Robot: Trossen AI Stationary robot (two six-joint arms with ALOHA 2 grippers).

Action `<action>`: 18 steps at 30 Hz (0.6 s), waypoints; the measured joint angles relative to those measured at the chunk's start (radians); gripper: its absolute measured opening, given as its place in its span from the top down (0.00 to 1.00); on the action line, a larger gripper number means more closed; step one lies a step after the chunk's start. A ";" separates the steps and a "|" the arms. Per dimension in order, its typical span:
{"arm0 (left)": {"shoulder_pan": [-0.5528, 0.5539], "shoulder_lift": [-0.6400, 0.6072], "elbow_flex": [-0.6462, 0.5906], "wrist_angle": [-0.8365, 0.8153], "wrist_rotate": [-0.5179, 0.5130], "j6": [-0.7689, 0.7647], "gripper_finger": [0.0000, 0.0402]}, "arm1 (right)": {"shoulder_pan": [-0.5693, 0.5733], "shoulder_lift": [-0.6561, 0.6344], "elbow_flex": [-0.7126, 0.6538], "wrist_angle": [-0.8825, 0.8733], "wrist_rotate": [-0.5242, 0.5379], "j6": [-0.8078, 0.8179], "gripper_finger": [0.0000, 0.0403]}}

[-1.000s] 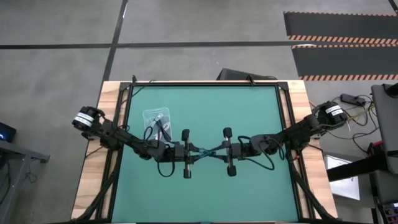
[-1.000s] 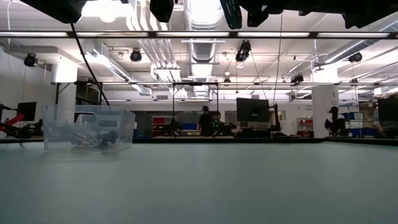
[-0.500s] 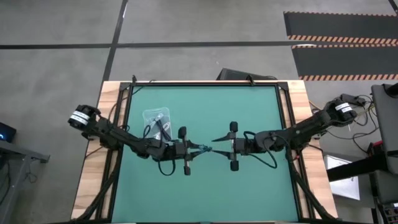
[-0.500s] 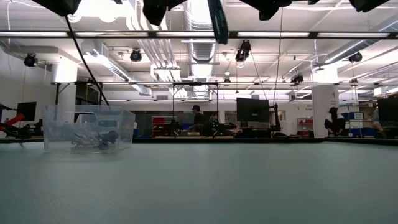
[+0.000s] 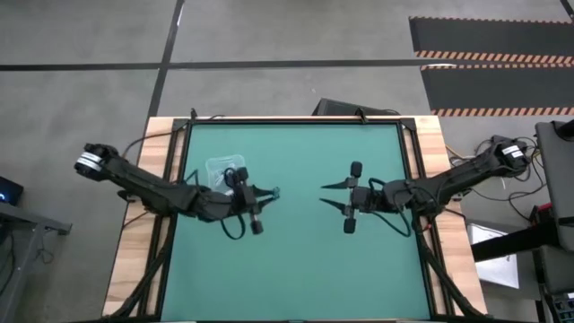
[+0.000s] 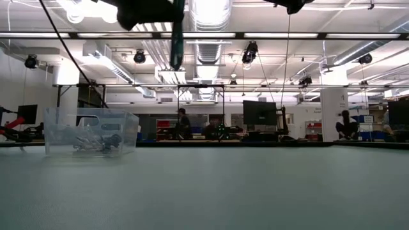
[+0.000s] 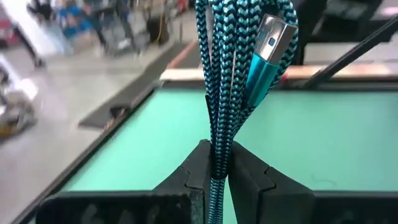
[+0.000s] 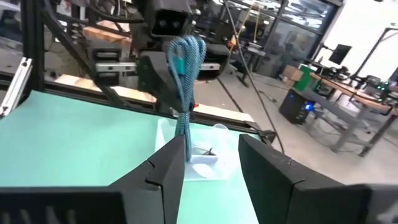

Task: Pick and place USB-C Cables
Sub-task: Put the blue charger cable into the transparent bin

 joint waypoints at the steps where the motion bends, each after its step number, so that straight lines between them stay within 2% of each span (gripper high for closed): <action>1: 0.007 -0.017 0.006 -0.062 -0.002 -0.031 0.95 | 0.000 -0.005 0.000 -0.003 0.002 -0.004 0.65; 11: 0.087 -0.119 0.120 -0.711 0.019 -0.362 0.95 | 0.000 -0.031 -0.001 -0.045 0.025 -0.042 0.68; 18: 0.180 -0.103 0.243 -1.099 0.207 -0.490 0.95 | 0.000 -0.038 -0.001 -0.061 0.045 -0.046 0.68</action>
